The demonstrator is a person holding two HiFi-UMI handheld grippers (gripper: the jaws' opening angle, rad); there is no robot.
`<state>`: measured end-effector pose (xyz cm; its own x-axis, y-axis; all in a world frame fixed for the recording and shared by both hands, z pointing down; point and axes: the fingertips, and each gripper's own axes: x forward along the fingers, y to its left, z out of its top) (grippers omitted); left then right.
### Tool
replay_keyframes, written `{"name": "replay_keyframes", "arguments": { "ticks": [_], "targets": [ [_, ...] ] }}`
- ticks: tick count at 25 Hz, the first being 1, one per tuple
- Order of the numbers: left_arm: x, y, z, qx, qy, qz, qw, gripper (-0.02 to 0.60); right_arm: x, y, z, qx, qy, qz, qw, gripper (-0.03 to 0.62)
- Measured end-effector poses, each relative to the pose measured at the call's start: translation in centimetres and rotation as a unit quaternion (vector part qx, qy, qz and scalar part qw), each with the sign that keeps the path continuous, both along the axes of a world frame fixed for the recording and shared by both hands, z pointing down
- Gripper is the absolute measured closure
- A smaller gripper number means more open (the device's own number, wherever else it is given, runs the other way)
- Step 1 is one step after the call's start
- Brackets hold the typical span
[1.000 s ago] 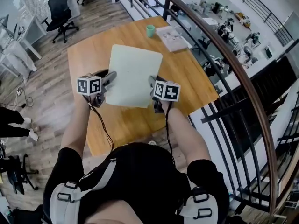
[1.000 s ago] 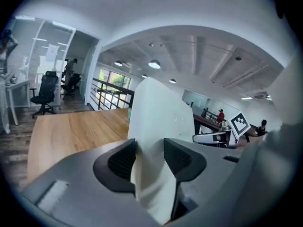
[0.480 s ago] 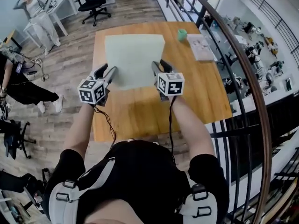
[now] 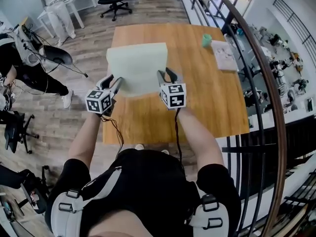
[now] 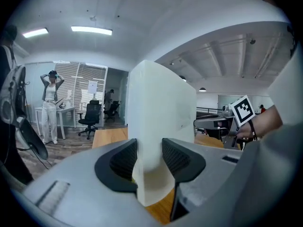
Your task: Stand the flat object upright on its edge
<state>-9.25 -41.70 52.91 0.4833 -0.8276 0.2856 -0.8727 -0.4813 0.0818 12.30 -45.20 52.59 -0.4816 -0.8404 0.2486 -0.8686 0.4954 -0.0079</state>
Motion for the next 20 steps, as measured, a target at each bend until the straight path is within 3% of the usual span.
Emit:
{"name": "replay_keyframes", "arguments": {
  "ticks": [9, 14, 20],
  "targets": [
    [-1.3, 0.9, 5.5, -0.017, -0.037, -0.002, 0.9992, 0.419, -1.2, 1.7, 4.6, 0.001, 0.047, 0.012, 0.999, 0.45],
    [-0.9, 1.3, 7.6, -0.02, -0.08, 0.01, 0.9965, 0.425, -0.8, 2.7, 6.7, -0.006, 0.06, 0.019, 0.998, 0.457],
    [-0.8, 0.6, 7.9, -0.022, -0.078, 0.018, 0.9966, 0.425, -0.8, 2.4, 7.0, -0.001, 0.054, 0.034, 0.998, 0.456]
  ]
}}
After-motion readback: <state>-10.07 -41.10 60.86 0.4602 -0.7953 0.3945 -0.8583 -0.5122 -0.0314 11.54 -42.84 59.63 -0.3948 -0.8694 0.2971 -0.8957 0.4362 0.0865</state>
